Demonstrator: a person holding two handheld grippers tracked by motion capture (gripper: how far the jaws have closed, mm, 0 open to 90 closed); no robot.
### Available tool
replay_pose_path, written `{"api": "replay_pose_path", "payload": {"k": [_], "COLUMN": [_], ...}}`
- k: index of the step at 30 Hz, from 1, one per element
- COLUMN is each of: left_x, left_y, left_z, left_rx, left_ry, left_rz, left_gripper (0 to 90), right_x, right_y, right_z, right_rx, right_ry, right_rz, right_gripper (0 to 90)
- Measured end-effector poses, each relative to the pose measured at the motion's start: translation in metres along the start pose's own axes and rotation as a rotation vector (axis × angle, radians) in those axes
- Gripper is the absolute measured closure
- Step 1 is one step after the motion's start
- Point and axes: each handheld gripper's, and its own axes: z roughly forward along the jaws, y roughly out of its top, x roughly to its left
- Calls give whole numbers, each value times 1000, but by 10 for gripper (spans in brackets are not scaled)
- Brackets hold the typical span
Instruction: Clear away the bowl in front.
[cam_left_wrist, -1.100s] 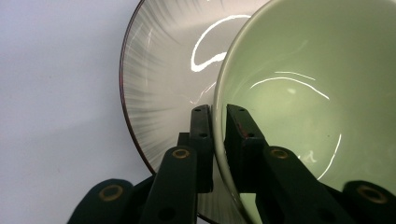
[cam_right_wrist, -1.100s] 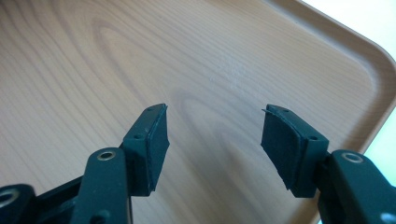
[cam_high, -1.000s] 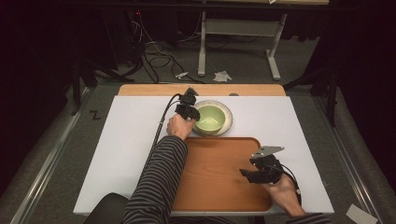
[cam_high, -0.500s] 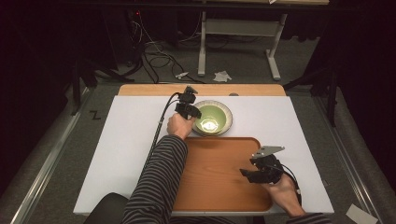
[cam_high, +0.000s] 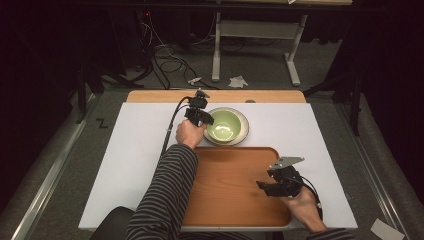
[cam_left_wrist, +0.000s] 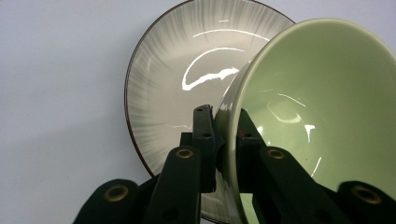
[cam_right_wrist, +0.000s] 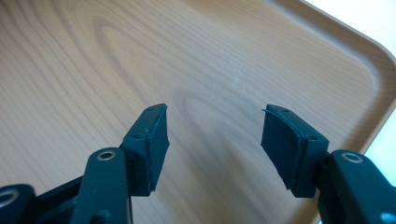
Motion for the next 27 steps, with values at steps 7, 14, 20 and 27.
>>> {"api": "replay_pose_path", "payload": {"k": [7, 14, 20, 27], "left_x": [0, -2, -5, -9], "left_y": [0, 0, -1, -2], "left_z": [-9, -18, -23, -28], "left_rx": [-15, -33, -28, -18], "left_ry": [-4, -23, -36, -63], "left_rz": [9, 26, 46, 71], "left_gripper": [831, 832, 831, 831], "right_x": [1, 0, 0, 0], "right_y": [0, 0, 0, 0], "right_z": [1, 1, 1, 0], "right_rx": [1, 6, 3, -4], "right_ry": [0, 4, 1, 1], "right_rz": [-4, 3, 7, 3], "right_gripper": [427, 427, 427, 427]}}
